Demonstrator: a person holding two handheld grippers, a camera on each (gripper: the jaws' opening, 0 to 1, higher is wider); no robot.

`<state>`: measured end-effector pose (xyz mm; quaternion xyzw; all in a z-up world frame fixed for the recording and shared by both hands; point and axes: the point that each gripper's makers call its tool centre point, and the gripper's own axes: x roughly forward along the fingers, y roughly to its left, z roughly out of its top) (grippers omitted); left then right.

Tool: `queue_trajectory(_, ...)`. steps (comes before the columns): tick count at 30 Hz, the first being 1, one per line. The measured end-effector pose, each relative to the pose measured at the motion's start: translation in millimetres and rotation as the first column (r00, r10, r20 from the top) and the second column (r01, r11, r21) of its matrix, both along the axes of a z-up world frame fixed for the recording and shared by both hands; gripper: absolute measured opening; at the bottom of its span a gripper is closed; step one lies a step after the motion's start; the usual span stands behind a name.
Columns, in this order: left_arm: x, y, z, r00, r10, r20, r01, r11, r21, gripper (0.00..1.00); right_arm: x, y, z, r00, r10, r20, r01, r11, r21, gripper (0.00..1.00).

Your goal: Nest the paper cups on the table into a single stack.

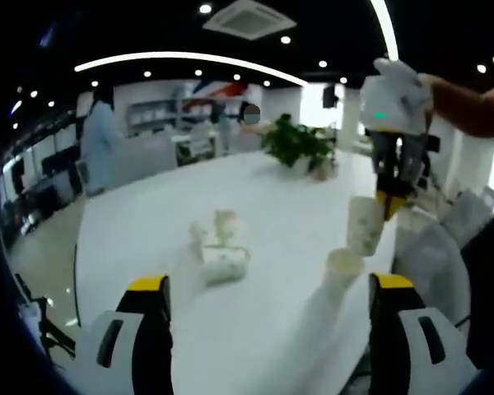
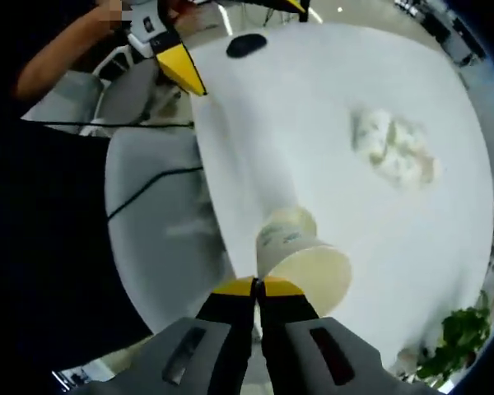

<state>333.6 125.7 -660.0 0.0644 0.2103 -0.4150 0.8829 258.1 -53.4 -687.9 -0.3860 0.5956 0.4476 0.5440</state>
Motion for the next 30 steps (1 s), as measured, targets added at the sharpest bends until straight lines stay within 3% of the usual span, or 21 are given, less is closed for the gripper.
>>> queue_trajectory(30, -1.5, 8, -9.7, 0.999, 0.030, -0.023, -0.030, 1.000, 0.003, 0.98, 8, 7, -68.9, 0.997, -0.079, 0.014, 0.079, 0.997, -0.014, 0.00)
